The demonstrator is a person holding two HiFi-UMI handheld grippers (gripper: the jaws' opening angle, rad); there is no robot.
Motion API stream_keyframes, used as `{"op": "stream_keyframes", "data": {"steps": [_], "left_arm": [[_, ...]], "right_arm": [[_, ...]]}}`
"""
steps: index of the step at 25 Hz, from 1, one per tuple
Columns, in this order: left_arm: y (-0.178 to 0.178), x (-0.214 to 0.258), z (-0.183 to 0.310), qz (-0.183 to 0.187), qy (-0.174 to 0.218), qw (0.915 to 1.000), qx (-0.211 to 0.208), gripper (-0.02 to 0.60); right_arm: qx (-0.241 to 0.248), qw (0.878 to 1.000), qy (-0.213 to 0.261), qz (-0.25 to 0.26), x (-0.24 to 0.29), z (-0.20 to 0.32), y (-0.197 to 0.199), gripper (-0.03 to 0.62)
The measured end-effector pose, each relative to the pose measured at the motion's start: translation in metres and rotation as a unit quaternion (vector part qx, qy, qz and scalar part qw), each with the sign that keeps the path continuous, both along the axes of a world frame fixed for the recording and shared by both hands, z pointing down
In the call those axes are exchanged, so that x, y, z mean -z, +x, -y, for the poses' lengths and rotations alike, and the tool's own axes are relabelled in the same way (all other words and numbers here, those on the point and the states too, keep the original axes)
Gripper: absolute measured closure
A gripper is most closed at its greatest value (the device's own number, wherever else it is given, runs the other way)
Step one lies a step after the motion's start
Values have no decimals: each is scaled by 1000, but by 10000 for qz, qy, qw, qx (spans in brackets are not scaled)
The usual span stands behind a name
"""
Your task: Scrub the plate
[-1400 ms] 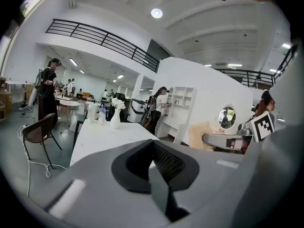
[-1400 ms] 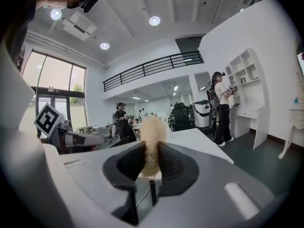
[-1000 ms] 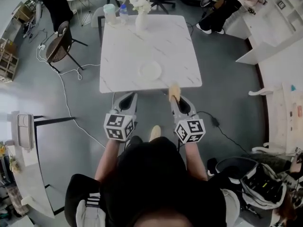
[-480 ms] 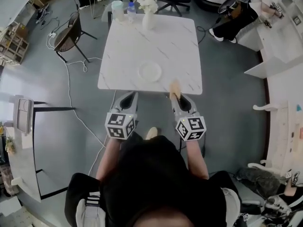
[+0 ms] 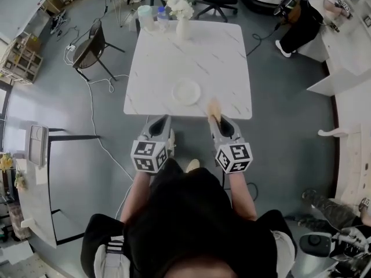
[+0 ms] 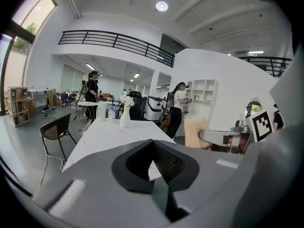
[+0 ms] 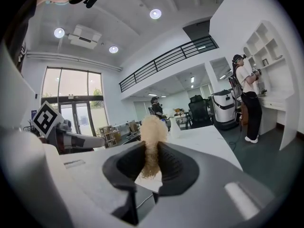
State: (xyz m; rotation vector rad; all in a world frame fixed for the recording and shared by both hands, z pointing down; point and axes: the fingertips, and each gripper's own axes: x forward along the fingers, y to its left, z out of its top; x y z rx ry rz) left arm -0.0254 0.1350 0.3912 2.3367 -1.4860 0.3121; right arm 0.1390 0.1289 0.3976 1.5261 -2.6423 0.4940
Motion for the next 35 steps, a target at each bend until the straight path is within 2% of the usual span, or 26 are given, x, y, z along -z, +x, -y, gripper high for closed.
{"op": "stream_keyframes", "data": {"steps": [17,29,35], "left_arm": [[-25,-34,89,-179,-322,9990,-269,575],[-43,-82,148,-266,-845,9949,-480,575],[-44,-106,170,-257,-1103,9917,-602,575]], "right_arm": [[-103,9992,-324,-191,-23,79,-35,525],[-54,9964,-755,-371,-60,139,-69,525],[-119,9941,-999,-397,-81,161,-73,525]]}}
